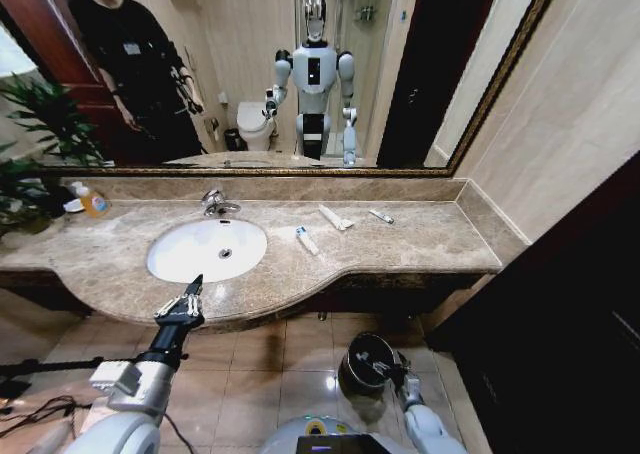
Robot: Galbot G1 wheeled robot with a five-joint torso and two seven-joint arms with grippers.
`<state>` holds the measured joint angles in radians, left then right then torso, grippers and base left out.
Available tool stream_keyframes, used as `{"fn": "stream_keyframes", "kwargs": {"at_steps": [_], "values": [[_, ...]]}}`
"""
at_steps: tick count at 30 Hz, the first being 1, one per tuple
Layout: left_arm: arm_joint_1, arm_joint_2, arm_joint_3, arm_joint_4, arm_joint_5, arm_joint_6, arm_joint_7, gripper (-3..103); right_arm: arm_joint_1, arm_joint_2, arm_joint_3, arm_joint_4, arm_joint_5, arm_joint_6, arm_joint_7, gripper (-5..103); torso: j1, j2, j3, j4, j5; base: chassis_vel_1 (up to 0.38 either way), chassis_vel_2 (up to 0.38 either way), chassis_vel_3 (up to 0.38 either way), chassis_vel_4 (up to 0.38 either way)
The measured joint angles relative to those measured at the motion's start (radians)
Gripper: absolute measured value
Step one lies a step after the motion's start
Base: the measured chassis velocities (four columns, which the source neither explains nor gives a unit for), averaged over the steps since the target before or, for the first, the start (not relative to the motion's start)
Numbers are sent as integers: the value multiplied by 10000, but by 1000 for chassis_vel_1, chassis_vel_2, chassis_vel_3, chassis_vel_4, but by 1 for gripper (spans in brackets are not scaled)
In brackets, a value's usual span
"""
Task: Pick up the trash from the sink and place it in the trash bin.
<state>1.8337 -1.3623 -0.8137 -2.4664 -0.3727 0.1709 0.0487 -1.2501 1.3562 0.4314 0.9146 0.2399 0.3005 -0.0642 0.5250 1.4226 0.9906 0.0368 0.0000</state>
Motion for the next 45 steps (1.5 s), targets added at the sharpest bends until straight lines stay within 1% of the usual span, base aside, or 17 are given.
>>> {"fn": "stream_keyframes", "kwargs": {"at_steps": [6, 13, 15, 16, 21, 22, 24, 25, 27, 28, 31, 36, 38, 40, 42, 44, 45], "values": [[0, 0, 0, 0, 0, 0, 0, 0, -262, -144, 7, 450, 79, -11, -6, 100, 0, 0, 0, 0, 0, 0, 0, 0, 0], [0, 0, 0, 0, 0, 0, 0, 0, -1186, -406, 174, 2378, 292, -78, 6, 100, 0, 0, 0, 0, 0, 0, 0, 0, 0], [0, 0, 0, 0, 0, 0, 0, 0, -1615, -536, 250, 3475, 388, -194, 127, 100, 0, 0, 0, 0, 1, 0, 0, 0, 0], [0, 0, 0, 0, 0, 0, 0, 0, -1615, -536, 250, 3475, 388, -194, 127, 100, 0, 0, 0, 0, 1, 0, 0, 0, 0], [0, -1, 0, 0, 0, 0, 0, 0, -2646, -773, 243, 6639, 414, -729, 386, 100, 0, 0, -1, 0, -1, 0, 0, 0, 0], [0, -1, 0, 0, 0, 0, 0, 0, -2646, -773, 243, 6639, 414, -729, 386, 100, 0, 0, -1, 0, -1, 0, 0, 0, 0], [0, 0, 0, 0, 0, 0, 0, 0, -3098, -846, 111, 8055, 301, -829, 792, 100, 0, 0, 0, 0, 0, 0, 0, 0, 0], [0, 0, 0, 0, 0, 0, 0, 0, -3098, -846, 111, 8055, 301, -829, 792, 100, 0, 0, 0, 0, 0, 0, 0, 0, 0], [0, 0, 0, 0, 0, 0, 0, 0, -3641, -962, 78, 9480, 243, -949, 1008, 100, 1, 0, 0, 0, -2, 0, 0, 0, 0], [0, 0, 0, 0, 0, 0, 0, 0, -3641, -962, 78, 9480, 243, -949, 1008, 100, 1, 0, 0, 0, -2, 0, 0, 0, 0], [0, 0, 0, 0, 0, 0, 0, 0, -4001, -1050, 110, 10692, 182, -1040, 1165, 100, 0, 0, -1, -1, -3, 0, 0, 0, 0], [0, 0, 0, 0, 0, 0, 0, 0, -3748, -1188, 23, 11394, 126, -1380, 1254, 100, 1, 0, -1, -1, -1, 0, 0, 0, 0], [0, 0, 0, 0, 0, 0, 0, 0, -3158, -1320, -258, 11617, 173, -1911, 1264, 100, 1, 0, 0, 0, -1, 0, 0, 0, 0], [0, 0, 0, 0, 0, 0, 0, 0, -3030, -1347, -326, 11628, 196, -2026, 1262, 100, 1, 0, 0, 0, 0, 0, 0, 0, 0], [0, 0, 0, 0, 0, 0, 0, 0, -2441, -1475, -605, 11600, 256, -2574, 1078, 100, 1, 0, 0, 1, 0, 0, 0, 0, 0], [0, -1, 0, 0, 0, 0, 0, 0, -2305, -1528, -681, 11558, 282, -2723, 1032, 100, 1, 0, 0, 1, -1, 0, 0, 0, 0], [0, 0, 0, 0, 0, 0, 0, 0, -2068, -1651, -843, 11479, 414, -2986, 989, 100, 1, 0, 0, 0, 0, 0, 0, 0, 0]]}}
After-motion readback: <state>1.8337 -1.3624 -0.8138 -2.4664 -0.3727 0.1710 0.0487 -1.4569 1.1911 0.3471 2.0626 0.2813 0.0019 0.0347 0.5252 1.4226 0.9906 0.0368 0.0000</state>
